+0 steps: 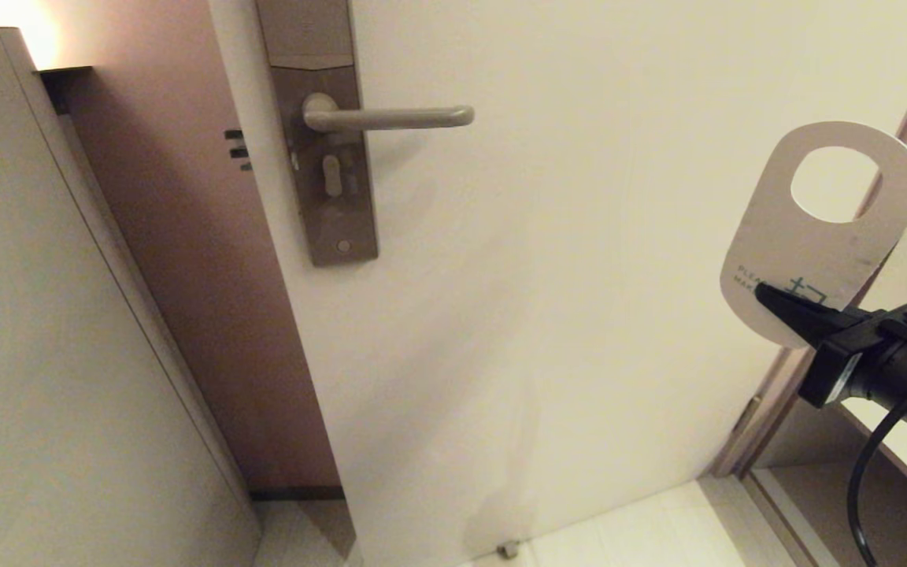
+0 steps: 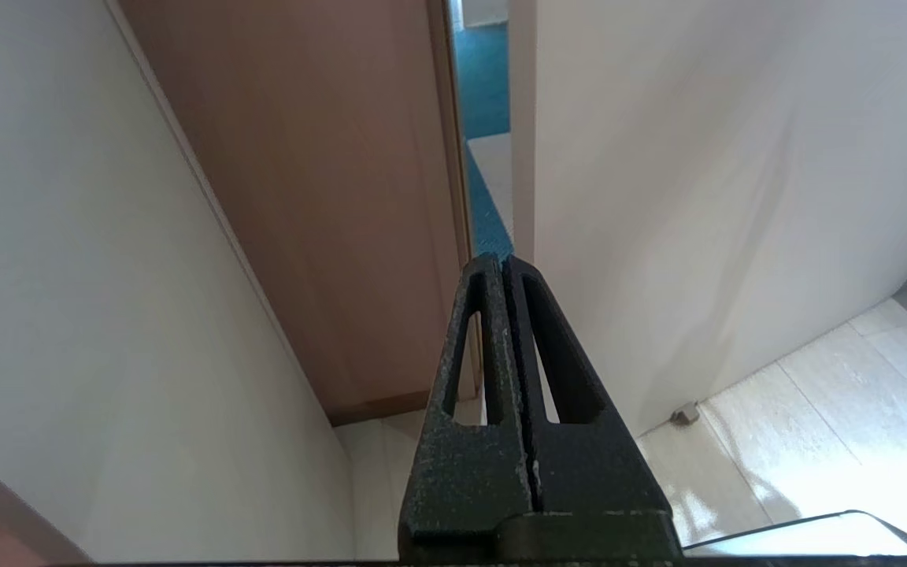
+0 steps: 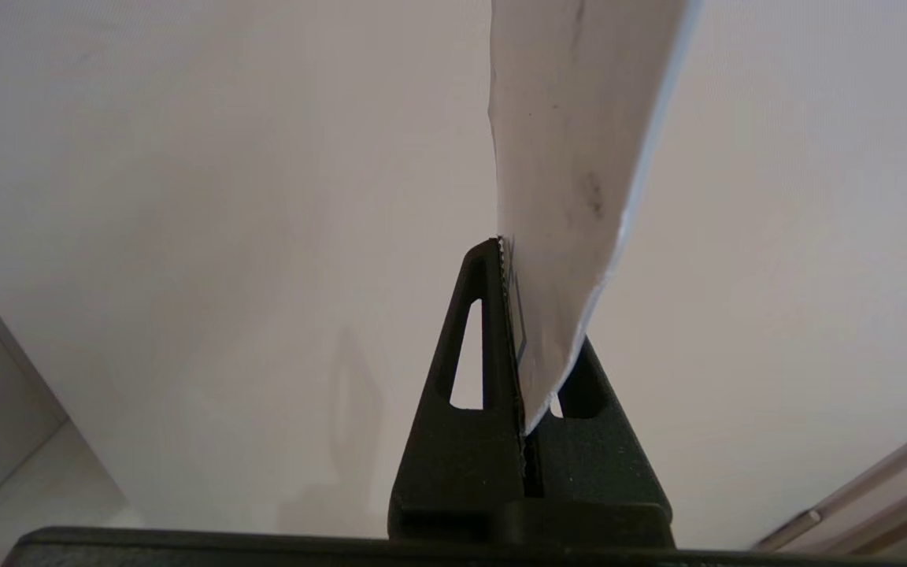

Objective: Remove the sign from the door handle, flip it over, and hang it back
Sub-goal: Hang the sign back with the other side facing out

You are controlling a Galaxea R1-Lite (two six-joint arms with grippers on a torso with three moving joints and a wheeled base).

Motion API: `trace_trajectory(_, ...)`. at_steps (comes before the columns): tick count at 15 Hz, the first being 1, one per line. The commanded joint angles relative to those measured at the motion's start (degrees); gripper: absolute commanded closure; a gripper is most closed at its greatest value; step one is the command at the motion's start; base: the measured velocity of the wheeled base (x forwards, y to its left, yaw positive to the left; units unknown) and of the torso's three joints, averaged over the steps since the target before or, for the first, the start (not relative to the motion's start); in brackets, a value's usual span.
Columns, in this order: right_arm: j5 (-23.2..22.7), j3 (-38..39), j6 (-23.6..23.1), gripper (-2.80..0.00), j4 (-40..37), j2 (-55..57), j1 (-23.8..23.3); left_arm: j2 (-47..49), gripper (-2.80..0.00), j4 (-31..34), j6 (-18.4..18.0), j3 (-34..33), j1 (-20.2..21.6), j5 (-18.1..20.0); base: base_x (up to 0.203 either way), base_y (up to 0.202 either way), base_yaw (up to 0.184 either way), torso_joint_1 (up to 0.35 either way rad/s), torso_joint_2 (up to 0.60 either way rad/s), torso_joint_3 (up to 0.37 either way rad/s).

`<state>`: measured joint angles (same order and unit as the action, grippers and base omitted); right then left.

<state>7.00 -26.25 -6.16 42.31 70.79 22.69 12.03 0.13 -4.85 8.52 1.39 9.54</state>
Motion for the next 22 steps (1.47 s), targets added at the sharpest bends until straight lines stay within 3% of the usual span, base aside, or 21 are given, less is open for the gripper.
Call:
trace_trajectory(1,0.0,0.9,-0.1,0.00,0.3,-1.1,-0.1,-4.8,0.00,0.3,-0.1,-1.5,-0.8,-0.1,0.000,0.000,0.000,0.000,0.00,0.000)
trace_trajectory(4,0.1,1.3,-0.1,0.00,0.2,-2.0,-0.1,-12.0,0.00,1.1,-0.2,-5.4,-1.2,-1.3,0.000,0.000,0.000,0.000,0.00,0.000)
trace_trajectory(7,0.1,1.7,-0.5,0.00,0.2,-2.7,-0.1,-11.9,0.00,1.3,1.0,-6.1,-1.1,-3.0,0.000,0.000,0.000,0.000,0.00,0.000)
trace_trajectory(10,0.1,4.0,-0.4,0.00,0.2,-3.4,-0.1,-11.9,0.00,0.7,1.0,-8.3,-1.1,-9.0,0.000,0.000,0.000,0.000,0.00,0.000)
trace_trajectory(13,0.1,5.9,-0.2,0.00,0.3,-4.5,-0.1,-11.9,0.00,0.2,-1.4,-8.5,-1.1,-8.7,0.000,0.000,0.000,0.000,0.00,0.000)
trace_trajectory(17,0.2,6.4,0.1,0.00,0.2,-6.8,-0.6,-11.9,0.00,0.1,1.3,-8.5,-1.1,-9.1,0.000,0.000,0.000,0.000,0.00,0.000)
trace_trajectory(22,0.2,9.4,0.6,0.00,0.2,-10.9,-0.7,-11.9,0.00,0.0,1.7,-8.5,-1.1,-9.4,0.000,0.000,0.000,0.000,0.00,0.000)
